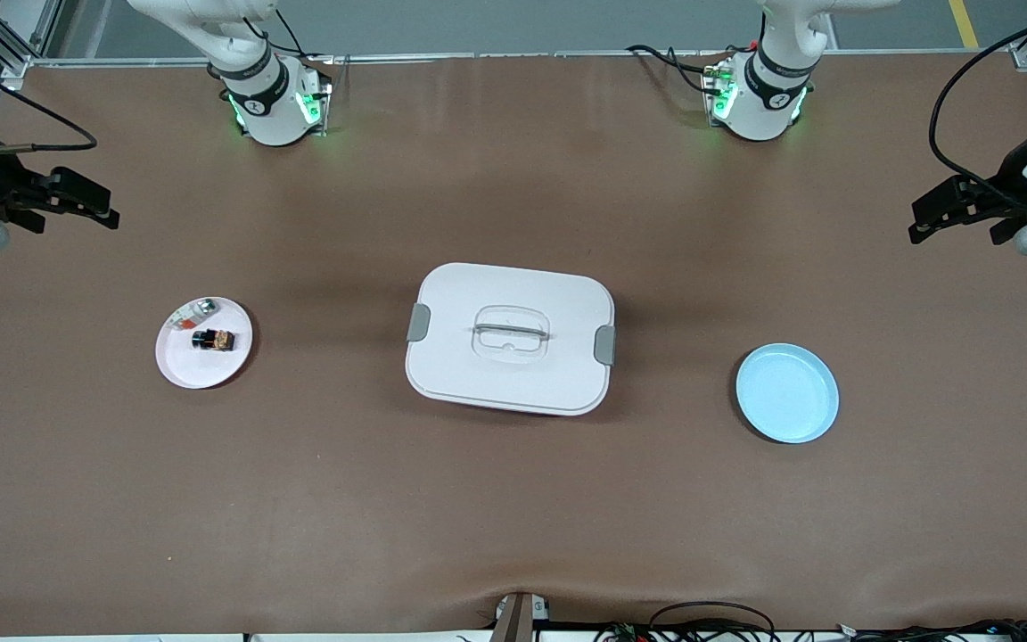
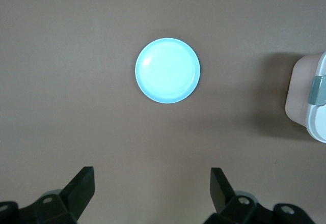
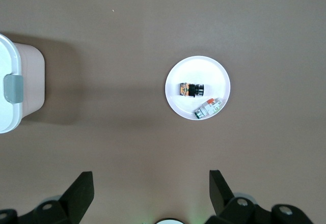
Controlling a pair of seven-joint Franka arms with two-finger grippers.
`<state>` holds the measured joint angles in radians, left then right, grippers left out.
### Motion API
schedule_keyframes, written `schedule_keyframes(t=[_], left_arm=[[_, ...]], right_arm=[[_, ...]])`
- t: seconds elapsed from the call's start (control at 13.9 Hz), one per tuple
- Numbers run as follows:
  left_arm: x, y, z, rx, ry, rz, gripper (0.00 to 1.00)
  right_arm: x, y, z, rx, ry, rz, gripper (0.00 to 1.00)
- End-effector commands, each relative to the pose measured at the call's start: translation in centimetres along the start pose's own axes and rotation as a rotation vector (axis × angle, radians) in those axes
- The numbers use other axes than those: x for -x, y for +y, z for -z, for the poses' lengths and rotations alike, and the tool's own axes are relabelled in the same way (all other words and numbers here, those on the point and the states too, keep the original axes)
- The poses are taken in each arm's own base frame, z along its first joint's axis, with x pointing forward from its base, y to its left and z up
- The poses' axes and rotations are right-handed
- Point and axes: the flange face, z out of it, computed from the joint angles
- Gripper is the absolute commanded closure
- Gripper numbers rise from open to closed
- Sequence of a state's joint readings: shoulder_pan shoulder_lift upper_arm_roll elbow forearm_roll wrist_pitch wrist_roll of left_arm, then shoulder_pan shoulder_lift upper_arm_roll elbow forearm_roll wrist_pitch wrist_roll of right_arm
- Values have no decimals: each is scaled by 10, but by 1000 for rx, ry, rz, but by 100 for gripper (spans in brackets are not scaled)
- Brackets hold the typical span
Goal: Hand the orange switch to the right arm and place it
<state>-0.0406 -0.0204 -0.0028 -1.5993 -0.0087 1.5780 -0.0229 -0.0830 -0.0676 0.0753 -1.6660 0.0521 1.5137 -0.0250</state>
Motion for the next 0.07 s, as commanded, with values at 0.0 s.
schedule_keyframes(t=[0.0], left_arm=[[1,-1,5,-1,-5,5,0]], right_arm=[[16,-3,0,-6,17,-18,0]])
